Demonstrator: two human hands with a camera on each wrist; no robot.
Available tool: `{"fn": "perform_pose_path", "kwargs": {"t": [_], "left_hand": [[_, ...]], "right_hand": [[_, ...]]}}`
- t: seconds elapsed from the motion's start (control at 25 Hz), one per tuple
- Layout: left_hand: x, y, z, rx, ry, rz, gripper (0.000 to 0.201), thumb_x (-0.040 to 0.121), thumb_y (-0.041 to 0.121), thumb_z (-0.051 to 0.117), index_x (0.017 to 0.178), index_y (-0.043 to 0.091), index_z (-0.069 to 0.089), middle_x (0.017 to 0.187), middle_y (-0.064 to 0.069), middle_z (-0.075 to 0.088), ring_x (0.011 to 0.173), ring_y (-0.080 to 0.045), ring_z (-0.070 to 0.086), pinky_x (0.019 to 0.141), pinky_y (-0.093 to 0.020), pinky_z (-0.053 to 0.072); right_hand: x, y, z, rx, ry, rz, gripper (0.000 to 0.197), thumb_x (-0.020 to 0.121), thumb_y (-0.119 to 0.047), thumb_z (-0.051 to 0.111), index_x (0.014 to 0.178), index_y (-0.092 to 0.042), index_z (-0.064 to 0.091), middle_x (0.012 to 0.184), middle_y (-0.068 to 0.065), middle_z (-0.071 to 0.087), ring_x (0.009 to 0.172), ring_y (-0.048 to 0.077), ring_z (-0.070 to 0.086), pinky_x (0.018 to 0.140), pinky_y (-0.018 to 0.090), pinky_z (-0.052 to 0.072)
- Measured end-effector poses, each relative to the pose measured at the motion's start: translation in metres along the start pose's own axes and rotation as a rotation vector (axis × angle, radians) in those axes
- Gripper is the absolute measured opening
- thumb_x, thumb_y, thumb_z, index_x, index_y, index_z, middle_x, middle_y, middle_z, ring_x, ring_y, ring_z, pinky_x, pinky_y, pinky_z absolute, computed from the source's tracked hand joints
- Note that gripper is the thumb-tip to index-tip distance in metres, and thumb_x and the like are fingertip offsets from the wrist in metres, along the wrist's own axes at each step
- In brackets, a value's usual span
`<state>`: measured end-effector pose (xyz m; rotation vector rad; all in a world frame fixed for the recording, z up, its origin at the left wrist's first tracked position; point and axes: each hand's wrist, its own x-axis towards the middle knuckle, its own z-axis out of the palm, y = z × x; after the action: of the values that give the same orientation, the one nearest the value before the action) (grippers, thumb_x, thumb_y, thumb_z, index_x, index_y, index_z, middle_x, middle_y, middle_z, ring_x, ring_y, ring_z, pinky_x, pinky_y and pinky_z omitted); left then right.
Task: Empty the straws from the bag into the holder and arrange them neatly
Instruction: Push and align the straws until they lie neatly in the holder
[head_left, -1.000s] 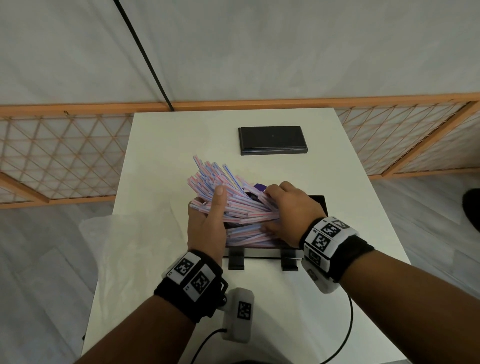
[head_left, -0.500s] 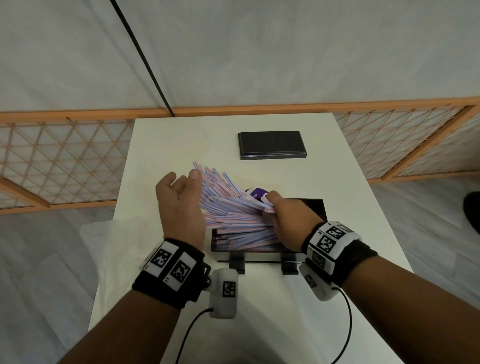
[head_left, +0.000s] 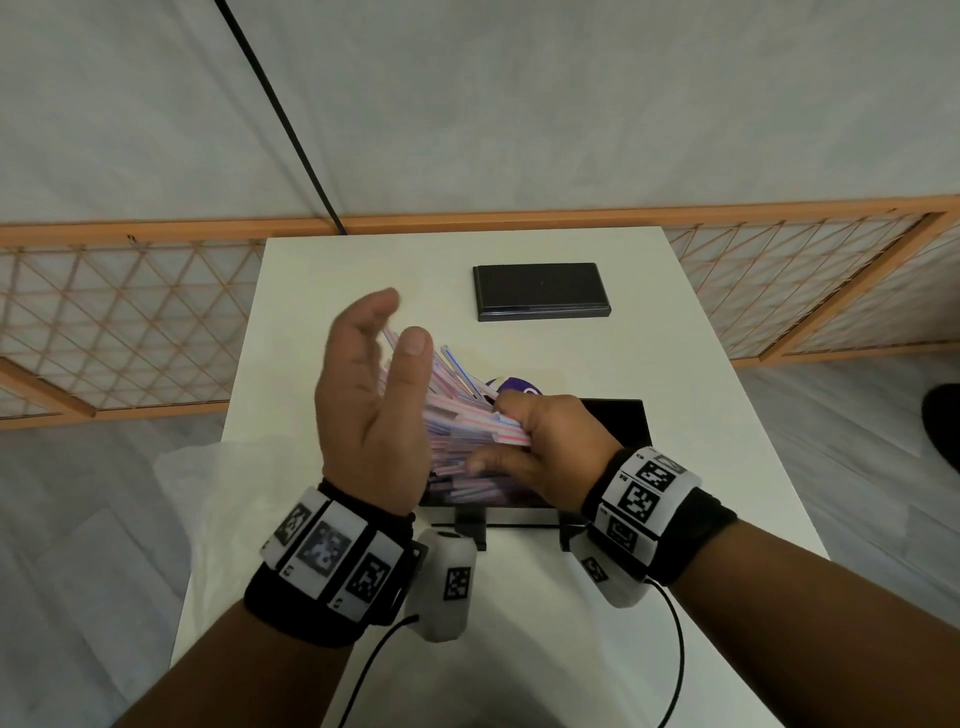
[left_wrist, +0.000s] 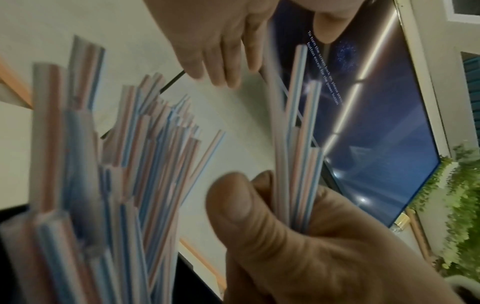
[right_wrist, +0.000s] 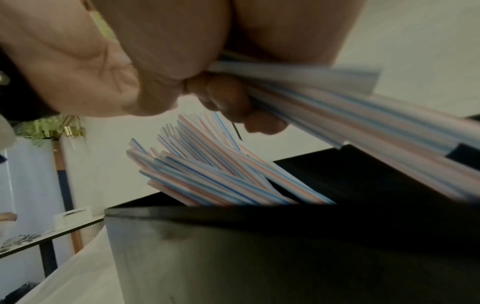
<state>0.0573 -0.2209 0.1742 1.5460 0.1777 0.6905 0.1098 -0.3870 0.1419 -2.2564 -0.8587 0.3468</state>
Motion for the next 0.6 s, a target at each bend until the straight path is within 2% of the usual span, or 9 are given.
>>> {"fn": "perform_pose_path", "kwargs": {"t": [0.04,0.12,0.2,0.28,0.36,0.44,0.48,0.52,0.6], "left_hand": [[0.0,0.004,0.003,-0.022,-0.055,-0.017,0.051,0.093,0.044,0.05,0.125,0.007,0.061,0.122,-0.004,0.067,0.119,-0.016,0.063,0.102,-0.032,0.047],[-0.001,0.008,0.007,-0.045,-0.205,-0.066,0.045,0.092,0.048,0.047,0.118,0.017,0.065,0.117,0.001,0.071,0.114,-0.014,0.066,0.097,-0.026,0.048],[-0.002,0.009,0.014,0.053,-0.344,-0.069,0.047,0.092,0.052,0.043,0.12,0.022,0.067,0.118,0.007,0.071,0.112,-0.006,0.065,0.096,-0.019,0.047],[-0.005,0.008,0.02,0.248,-0.431,0.001,0.054,0.094,0.052,0.041,0.125,0.017,0.067,0.123,0.006,0.07,0.115,-0.004,0.062,0.099,-0.022,0.047],[-0.006,0.007,0.023,0.369,-0.442,0.11,0.055,0.097,0.047,0.042,0.131,0.011,0.065,0.131,0.0,0.067,0.121,-0.004,0.057,0.104,-0.023,0.044],[-0.006,0.009,0.023,0.368,-0.382,0.198,0.055,0.097,0.041,0.046,0.139,0.007,0.057,0.14,-0.002,0.06,0.129,-0.008,0.053,0.108,-0.014,0.038],[-0.006,0.01,0.023,0.363,-0.378,0.223,0.057,0.096,0.039,0.047,0.141,0.006,0.054,0.142,-0.002,0.057,0.132,-0.01,0.051,0.11,-0.014,0.036],[-0.008,0.011,0.025,0.369,-0.423,0.224,0.058,0.096,0.04,0.046,0.142,0.006,0.053,0.143,-0.002,0.057,0.134,-0.012,0.051,0.113,-0.02,0.037],[-0.018,0.012,0.029,0.38,-0.551,0.196,0.058,0.097,0.044,0.043,0.14,0.007,0.056,0.141,-0.002,0.06,0.134,-0.013,0.053,0.112,-0.034,0.042]], "right_hand": [[0.0,-0.001,0.0,-0.024,0.006,-0.021,0.044,0.077,-0.058,0.069,0.085,-0.015,0.064,0.074,0.002,0.067,0.068,0.024,0.062,0.064,0.036,0.051],[0.002,-0.004,0.002,-0.106,0.033,-0.028,0.048,0.073,-0.069,0.058,0.072,-0.021,0.057,0.066,0.002,0.064,0.063,0.027,0.059,0.059,0.033,0.048],[0.007,-0.007,0.001,-0.169,0.055,0.041,0.039,0.077,-0.06,0.047,0.068,-0.023,0.055,0.066,0.006,0.065,0.064,0.03,0.058,0.058,0.033,0.045],[0.013,-0.012,0.001,-0.24,0.048,0.095,0.03,0.082,-0.042,0.048,0.075,-0.016,0.063,0.071,0.011,0.066,0.066,0.03,0.054,0.06,0.032,0.038],[0.015,-0.016,0.0,-0.345,0.008,0.106,0.028,0.081,-0.039,0.041,0.075,-0.018,0.058,0.069,0.006,0.063,0.061,0.025,0.049,0.06,0.029,0.033],[0.014,-0.018,-0.003,-0.351,-0.033,0.142,0.023,0.08,-0.041,0.043,0.075,-0.021,0.054,0.066,-0.001,0.057,0.055,0.016,0.043,0.056,0.029,0.033],[0.014,-0.022,-0.005,-0.358,-0.066,0.168,0.019,0.081,-0.039,0.047,0.076,-0.023,0.057,0.067,-0.002,0.058,0.057,0.015,0.047,0.054,0.029,0.037],[0.013,-0.028,-0.005,-0.42,-0.062,0.126,0.015,0.079,-0.035,0.051,0.077,-0.024,0.063,0.07,0.0,0.061,0.06,0.018,0.055,0.054,0.028,0.043],[0.009,-0.038,0.0,-0.477,0.027,0.025,0.02,0.056,-0.029,0.06,0.069,-0.018,0.072,0.062,0.002,0.066,0.054,0.02,0.065,0.046,0.03,0.05]]}}
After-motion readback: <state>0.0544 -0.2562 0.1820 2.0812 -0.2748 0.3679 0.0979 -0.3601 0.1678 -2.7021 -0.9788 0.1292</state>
